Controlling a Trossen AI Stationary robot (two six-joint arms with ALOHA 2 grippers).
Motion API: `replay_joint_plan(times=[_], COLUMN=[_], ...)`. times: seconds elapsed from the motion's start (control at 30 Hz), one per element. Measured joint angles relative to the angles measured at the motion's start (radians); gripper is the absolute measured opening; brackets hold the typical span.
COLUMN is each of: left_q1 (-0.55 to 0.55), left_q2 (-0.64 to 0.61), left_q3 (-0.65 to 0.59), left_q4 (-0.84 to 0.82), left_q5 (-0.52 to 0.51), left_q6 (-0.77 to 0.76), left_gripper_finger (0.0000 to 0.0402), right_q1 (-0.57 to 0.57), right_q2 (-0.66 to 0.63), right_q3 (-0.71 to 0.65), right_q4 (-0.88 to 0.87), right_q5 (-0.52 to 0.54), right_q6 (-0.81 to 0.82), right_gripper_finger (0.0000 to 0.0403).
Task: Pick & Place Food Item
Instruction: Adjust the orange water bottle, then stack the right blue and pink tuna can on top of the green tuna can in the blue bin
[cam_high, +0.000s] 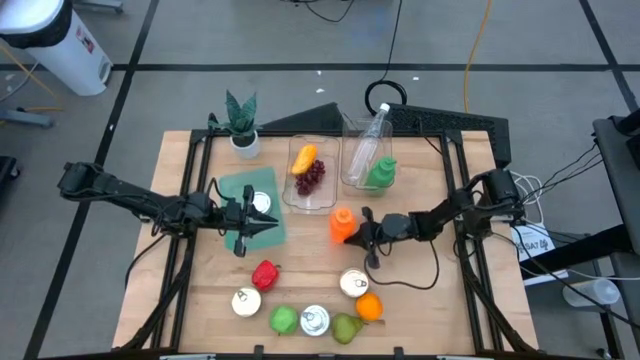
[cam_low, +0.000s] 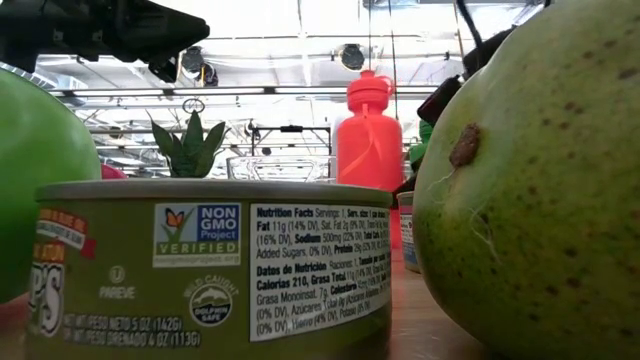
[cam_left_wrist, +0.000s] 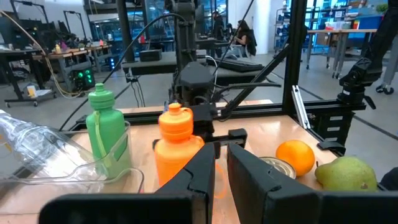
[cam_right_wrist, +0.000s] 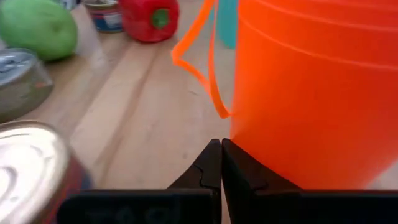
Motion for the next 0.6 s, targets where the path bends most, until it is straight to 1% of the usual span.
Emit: replay_joint_plan(times=[0.1,0.2,0.33,0.37,0.43,0.6], left_q1=[0.0,0.0,0.0,0.0,0.0,0.0], left_q2=[0.0,0.0,0.0,0.0,0.0,0.0], left_q3=[0.0,0.0,0.0,0.0,0.0,0.0], left_q4=[0.0,0.0,-0.008,-0.014,-0.024,-0.03], left_q5=[0.0,0.0,0.0,0.0,0.0,0.0], left_q6=[0.0,-0.002,-0.013,-0.02,-0.028,-0.032], left_gripper_finger=[0.0051,0.0051,0.0051,0.0051,0.0051,0.0051], right_q1=[-0.031,-0.054,-0.052,-0.042,-0.015,0.09], right_q2=[0.0,0.0,-0.021,-0.043,-0.104,-0.303], right_q3=[0.0,0.0,-0.002,-0.007,-0.012,-0.016], right_q4=[0.0,0.0,-0.034,-0.056,-0.121,-0.326], right_q5=[-0.006,-0.038,-0.142,-0.161,-0.168,-0.099], right_q6=[-0.007,-0.007,0.008,0.01,0.016,-0.003], right_gripper_finger=[0.0,0.0,0.0,0.0,0.0,0.0])
